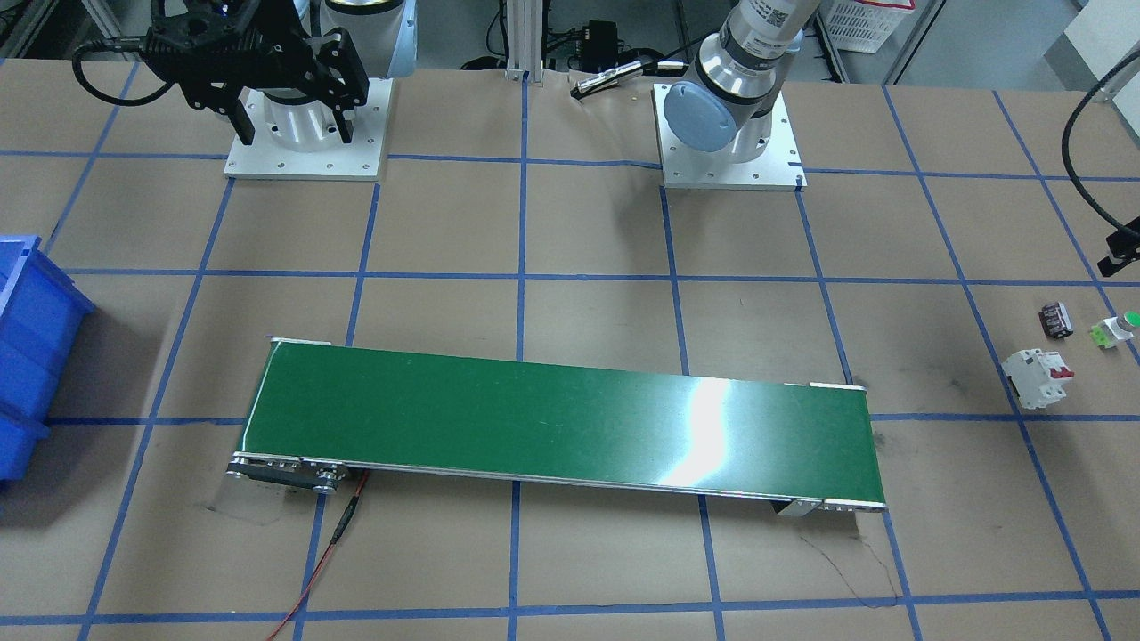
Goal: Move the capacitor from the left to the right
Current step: 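Move the left gripper off the table edge toward the brown capacitor, then lower the left gripper and grasp the brown capacitor, then lift the capacitor with the left gripper and carry it over the belt, then lower the capacitor onto the green belt and open the left gripper, then raise the left gripper while the right gripper waits as the belt carries the capacitor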
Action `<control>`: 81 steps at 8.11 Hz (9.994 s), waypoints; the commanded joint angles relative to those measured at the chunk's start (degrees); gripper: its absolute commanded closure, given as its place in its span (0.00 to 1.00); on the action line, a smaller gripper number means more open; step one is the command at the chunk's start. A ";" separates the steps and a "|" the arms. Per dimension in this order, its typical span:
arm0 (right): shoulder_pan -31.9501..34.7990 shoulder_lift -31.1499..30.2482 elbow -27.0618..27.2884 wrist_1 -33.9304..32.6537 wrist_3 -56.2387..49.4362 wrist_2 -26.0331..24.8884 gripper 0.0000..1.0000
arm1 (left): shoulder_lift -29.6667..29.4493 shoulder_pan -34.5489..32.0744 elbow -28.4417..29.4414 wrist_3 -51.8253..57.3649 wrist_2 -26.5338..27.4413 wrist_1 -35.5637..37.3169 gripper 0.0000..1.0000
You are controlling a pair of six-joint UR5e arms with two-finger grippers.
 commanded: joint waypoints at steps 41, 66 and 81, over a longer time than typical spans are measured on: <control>-0.09 -0.13 -0.09 0.35 -0.16 -0.18 0.00 | -3.60 -34.60 -2.33 -32.85 3.45 3.29 1.00; 0.00 -0.04 -0.09 0.26 0.02 -0.88 0.00 | 3.93 -51.22 -1.54 -54.32 -3.06 -6.87 0.00; -7.90 23.08 9.27 -28.48 -0.67 12.12 0.00 | 17.49 -52.81 0.92 -49.84 -2.18 -19.74 0.00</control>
